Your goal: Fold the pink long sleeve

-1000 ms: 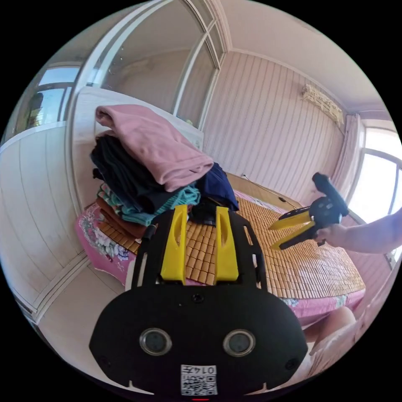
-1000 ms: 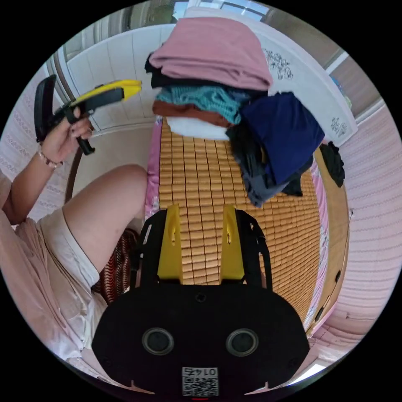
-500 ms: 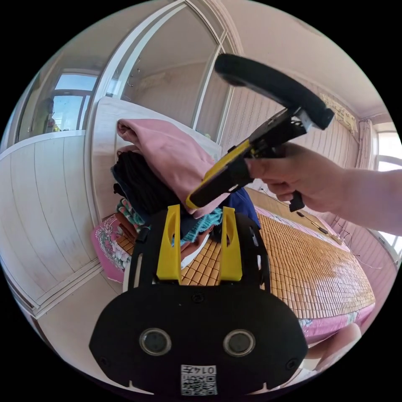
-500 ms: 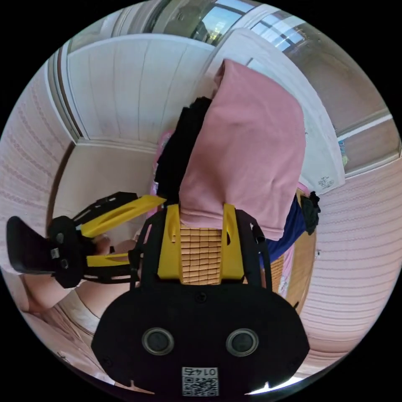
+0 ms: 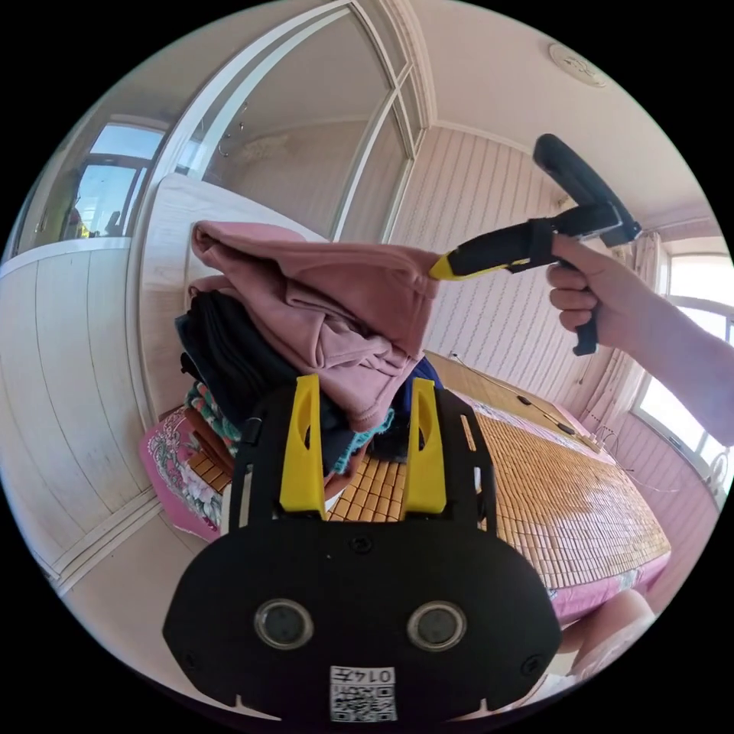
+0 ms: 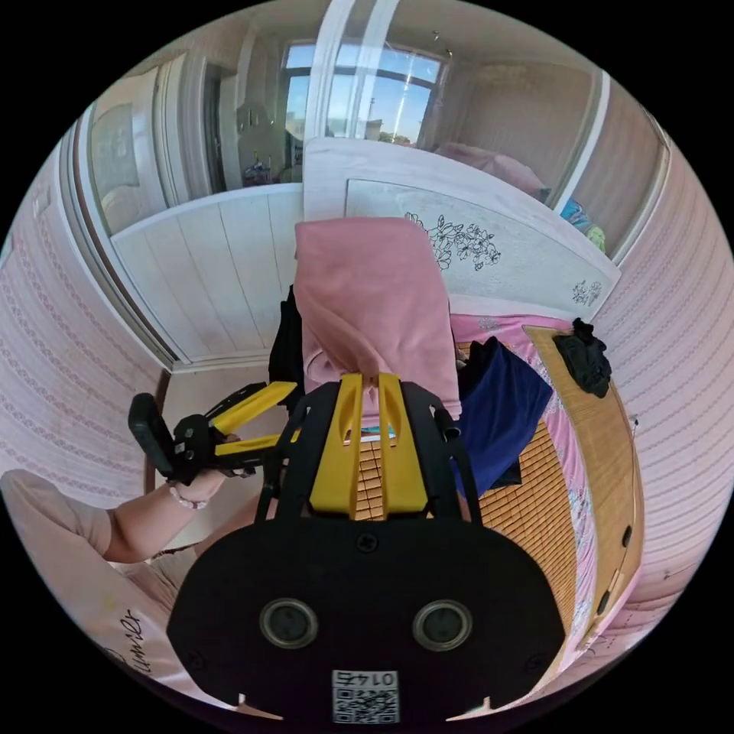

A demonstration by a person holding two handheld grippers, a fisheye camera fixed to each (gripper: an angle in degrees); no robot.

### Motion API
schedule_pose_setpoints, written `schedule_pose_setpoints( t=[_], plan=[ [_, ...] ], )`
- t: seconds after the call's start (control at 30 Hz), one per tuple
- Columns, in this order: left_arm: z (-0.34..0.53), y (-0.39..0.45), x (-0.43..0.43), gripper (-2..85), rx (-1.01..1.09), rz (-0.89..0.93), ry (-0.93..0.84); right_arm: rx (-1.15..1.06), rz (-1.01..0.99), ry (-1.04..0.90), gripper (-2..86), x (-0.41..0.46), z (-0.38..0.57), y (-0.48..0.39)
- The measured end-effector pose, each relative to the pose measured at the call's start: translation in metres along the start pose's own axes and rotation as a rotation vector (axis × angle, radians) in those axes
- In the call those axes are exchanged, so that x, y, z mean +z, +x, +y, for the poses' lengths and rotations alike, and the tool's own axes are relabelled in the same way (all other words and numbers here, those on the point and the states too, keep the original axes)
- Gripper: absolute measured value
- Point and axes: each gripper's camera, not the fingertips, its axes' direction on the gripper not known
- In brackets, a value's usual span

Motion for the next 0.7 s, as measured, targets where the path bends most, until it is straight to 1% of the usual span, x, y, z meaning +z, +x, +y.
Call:
schedule_pose_setpoints(
  t=[0.1, 0.2, 0.27, 0.33, 0.4, 0.47, 0.53, 0.6, 0.7],
  plan=[
    [-0.011, -0.002, 0.015, 15.9, -0.044, -0.026, -0.038, 0.052, -0.071, 0.038, 2.3, -0.012, 0.022, 0.019],
    [-0.023, 0.003, 0.027, 9.1, -0.048, -0.083, -0.062, 0.100, -0.151, 0.107, 1.7, -0.028, 0.048, 0.036],
    [-0.033, 0.002, 0.038, 0.7, -0.020, -0.109, -0.120, 0.142, -0.186, 0.173, 1.3, -0.045, 0.069, 0.050],
    [-0.043, -0.006, 0.039, -0.3, -0.057, -0.056, -0.146, 0.161, -0.212, 0.251, 1.1, -0.064, 0.087, 0.062],
    [-0.055, -0.012, 0.030, -0.7, -0.105, 0.021, -0.115, 0.184, -0.189, 0.321, 1.0, -0.086, 0.104, 0.074],
    [-0.077, -0.011, 0.015, -0.9, -0.112, 0.086, -0.031, 0.225, -0.123, 0.408, 0.8, -0.113, 0.130, 0.090],
    [-0.097, -0.009, 0.004, -0.9, -0.113, 0.134, 0.024, 0.272, -0.122, 0.459, 0.7, -0.131, 0.152, 0.107],
    [-0.119, -0.003, -0.008, -1.0, -0.091, 0.191, 0.072, 0.321, -0.150, 0.515, 0.7, -0.149, 0.180, 0.124],
    [-0.144, 0.022, -0.046, -1.0, 0.016, 0.308, 0.169, 0.380, -0.156, 0.604, 0.7, -0.179, 0.253, 0.142]
  ],
)
